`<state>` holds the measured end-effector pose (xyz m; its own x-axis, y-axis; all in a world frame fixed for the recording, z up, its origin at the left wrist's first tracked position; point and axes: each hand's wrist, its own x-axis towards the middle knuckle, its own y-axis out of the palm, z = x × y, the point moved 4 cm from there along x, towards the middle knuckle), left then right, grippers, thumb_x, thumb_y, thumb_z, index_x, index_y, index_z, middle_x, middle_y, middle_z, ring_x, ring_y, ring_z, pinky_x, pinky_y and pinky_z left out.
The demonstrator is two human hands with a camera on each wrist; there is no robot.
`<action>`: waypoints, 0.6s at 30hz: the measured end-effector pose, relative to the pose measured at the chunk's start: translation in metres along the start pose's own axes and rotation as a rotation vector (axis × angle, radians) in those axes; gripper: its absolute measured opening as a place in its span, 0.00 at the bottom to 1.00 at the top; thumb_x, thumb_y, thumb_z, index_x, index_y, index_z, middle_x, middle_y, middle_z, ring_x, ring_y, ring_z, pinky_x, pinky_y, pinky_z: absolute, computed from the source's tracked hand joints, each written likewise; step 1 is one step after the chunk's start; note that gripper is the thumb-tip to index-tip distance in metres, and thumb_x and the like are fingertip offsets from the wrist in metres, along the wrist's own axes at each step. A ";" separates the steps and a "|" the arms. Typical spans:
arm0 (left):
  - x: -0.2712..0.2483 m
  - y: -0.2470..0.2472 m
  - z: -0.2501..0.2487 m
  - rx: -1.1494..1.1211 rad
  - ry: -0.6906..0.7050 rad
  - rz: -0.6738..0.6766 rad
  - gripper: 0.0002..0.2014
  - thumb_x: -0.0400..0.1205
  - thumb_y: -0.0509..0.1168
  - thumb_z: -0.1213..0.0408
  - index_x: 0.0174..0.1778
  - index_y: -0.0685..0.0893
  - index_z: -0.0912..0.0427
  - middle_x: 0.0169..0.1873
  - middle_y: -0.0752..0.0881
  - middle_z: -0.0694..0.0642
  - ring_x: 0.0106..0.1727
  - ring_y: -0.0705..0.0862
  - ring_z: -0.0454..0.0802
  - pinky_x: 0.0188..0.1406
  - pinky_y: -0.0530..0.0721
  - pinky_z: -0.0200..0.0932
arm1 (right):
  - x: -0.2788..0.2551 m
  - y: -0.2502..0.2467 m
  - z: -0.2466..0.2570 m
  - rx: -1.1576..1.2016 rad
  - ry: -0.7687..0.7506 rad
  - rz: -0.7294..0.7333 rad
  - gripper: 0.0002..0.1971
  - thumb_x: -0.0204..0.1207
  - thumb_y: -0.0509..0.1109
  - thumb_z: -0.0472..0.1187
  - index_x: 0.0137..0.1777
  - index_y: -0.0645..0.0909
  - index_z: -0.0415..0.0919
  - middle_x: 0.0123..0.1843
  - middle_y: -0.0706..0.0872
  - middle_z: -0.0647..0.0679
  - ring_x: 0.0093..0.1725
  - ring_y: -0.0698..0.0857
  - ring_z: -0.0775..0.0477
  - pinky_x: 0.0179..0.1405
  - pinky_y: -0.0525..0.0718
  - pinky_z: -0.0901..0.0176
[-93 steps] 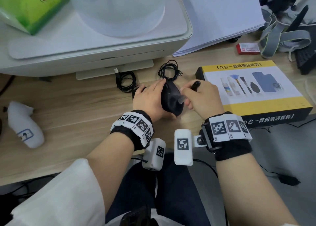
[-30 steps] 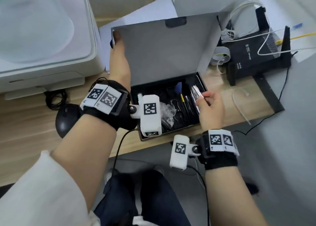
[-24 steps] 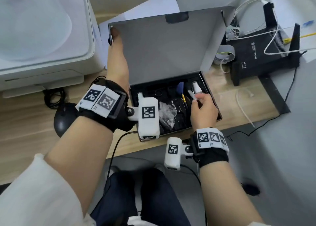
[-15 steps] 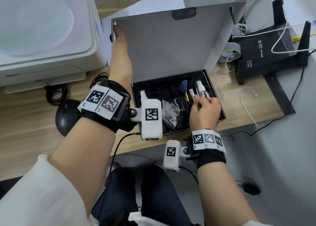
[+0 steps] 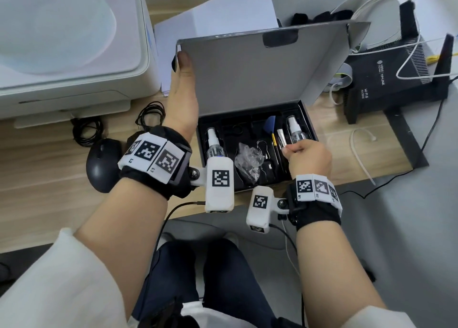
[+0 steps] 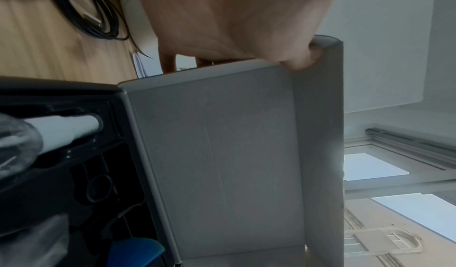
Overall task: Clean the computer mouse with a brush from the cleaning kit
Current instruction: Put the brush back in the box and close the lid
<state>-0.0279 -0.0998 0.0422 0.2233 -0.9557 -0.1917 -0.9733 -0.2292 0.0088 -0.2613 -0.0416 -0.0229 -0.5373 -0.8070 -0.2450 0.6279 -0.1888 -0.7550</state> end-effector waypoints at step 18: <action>-0.036 -0.011 -0.004 0.076 0.066 0.085 0.12 0.83 0.52 0.46 0.59 0.74 0.38 0.65 0.80 0.45 0.72 0.75 0.45 0.78 0.67 0.54 | -0.006 -0.100 0.072 0.818 -0.363 -0.134 0.26 0.80 0.57 0.49 0.78 0.59 0.48 0.81 0.63 0.45 0.73 0.67 0.60 0.70 0.64 0.77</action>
<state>-0.0248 -0.0636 0.0532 0.1406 -0.9817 -0.1281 -0.9895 -0.1348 -0.0531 -0.2803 -0.0585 0.0974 -0.5108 -0.8505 0.1252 0.8516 -0.5205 -0.0613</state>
